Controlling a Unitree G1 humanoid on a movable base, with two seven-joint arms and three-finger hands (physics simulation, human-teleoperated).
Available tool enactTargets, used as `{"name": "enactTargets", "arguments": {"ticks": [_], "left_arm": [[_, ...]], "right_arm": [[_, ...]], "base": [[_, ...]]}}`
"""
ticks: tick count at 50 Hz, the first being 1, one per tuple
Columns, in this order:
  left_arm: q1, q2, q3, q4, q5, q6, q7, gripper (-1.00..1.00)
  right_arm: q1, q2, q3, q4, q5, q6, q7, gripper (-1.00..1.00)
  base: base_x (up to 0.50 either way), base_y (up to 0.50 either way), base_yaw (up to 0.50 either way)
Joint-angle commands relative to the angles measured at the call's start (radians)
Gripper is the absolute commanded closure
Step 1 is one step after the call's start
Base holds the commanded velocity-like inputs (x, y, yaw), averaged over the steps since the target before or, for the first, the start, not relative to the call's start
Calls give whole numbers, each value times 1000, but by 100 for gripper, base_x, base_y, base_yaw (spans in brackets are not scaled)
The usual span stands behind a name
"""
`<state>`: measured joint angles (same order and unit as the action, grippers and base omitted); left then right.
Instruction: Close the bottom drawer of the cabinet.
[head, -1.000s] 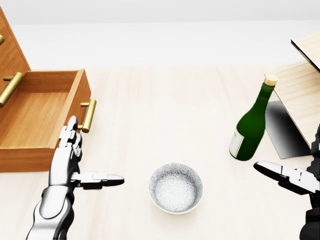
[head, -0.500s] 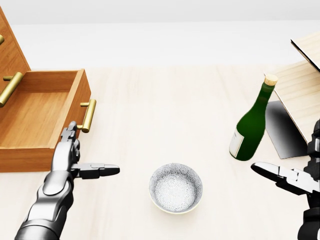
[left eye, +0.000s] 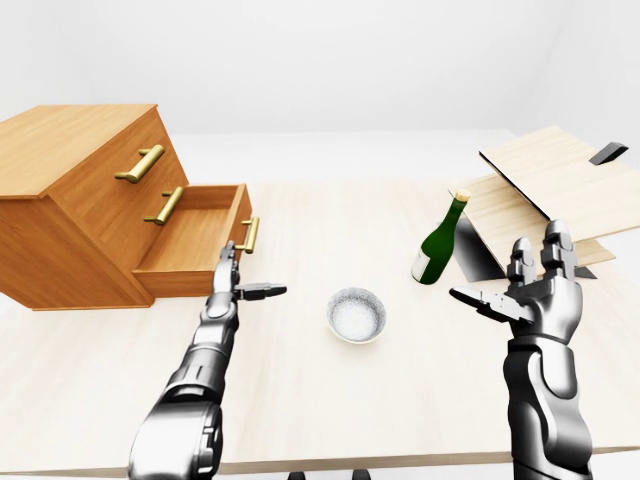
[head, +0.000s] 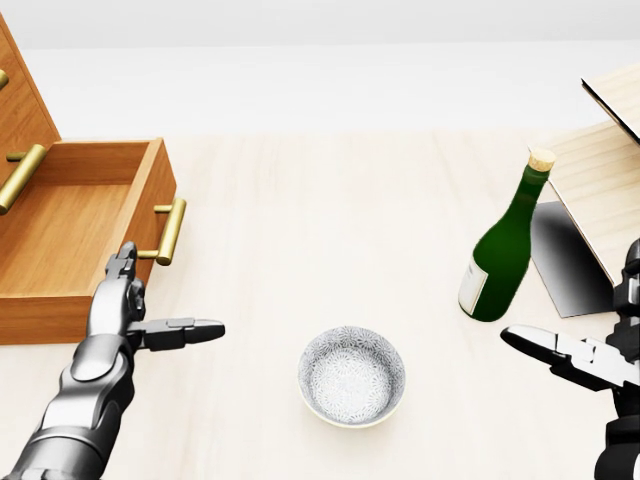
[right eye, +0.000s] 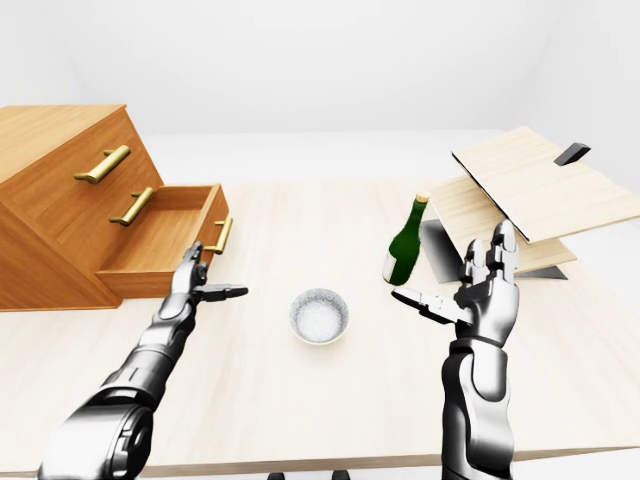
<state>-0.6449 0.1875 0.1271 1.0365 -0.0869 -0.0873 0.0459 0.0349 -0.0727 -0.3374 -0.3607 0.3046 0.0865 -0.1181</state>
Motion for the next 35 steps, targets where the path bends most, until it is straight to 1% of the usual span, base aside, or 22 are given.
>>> {"name": "enactTargets", "arguments": {"ticks": [1,3,6,9,10,11,12,13,17,24,26,29,31,35], "left_arm": [[-14,25,16,63,-5,0,22,-100],[-18,26,17,77,-3,0,24,-100],[-20,31,18,92,0,0,31,-100],[-22,37,18,97,7,0,42,-100],[-26,42,22,106,4,0,40,-100],[-27,46,20,111,14,0,56,-100],[-44,103,68,146,-22,0,74,-100],[-48,107,69,158,-28,0,76,-100],[-51,119,72,159,-51,0,80,-100],[-50,126,73,174,-64,0,105,-100],[-52,132,71,181,-56,0,127,-100],[-54,138,76,175,-63,0,130,-100],[-55,140,79,181,-68,0,133,-100],[-53,145,77,188,-63,0,163,-100]], "right_arm": [[1,2,1,4,-1,-4,2,-100],[2,1,1,-2,-1,0,0,-100],[0,1,2,8,-2,-7,2,-100],[0,0,1,2,0,-1,0,-100],[-1,0,1,11,-2,-7,2,-100],[-1,0,2,9,-2,-6,1,-100],[-3,-1,2,13,-2,-8,2,-100],[-3,-1,2,15,-2,-10,3,-100],[-2,-1,2,13,-1,-9,2,-100],[-3,-2,2,21,-1,-15,3,-100],[-4,-2,4,18,-2,-11,1,-100],[-3,-1,3,24,-1,-16,3,-100],[-1,-1,4,16,-2,-12,0,-100],[-2,-1,4,26,-2,-19,3,-100]], "base": [[0,0,0],[0,0,0],[0,0,0],[0,0,0],[0,0,0],[0,0,0],[0,0,0],[0,0,0],[0,0,0],[0,0,0],[0,0,0],[0,0,0],[0,0,0],[0,0,0]]}}
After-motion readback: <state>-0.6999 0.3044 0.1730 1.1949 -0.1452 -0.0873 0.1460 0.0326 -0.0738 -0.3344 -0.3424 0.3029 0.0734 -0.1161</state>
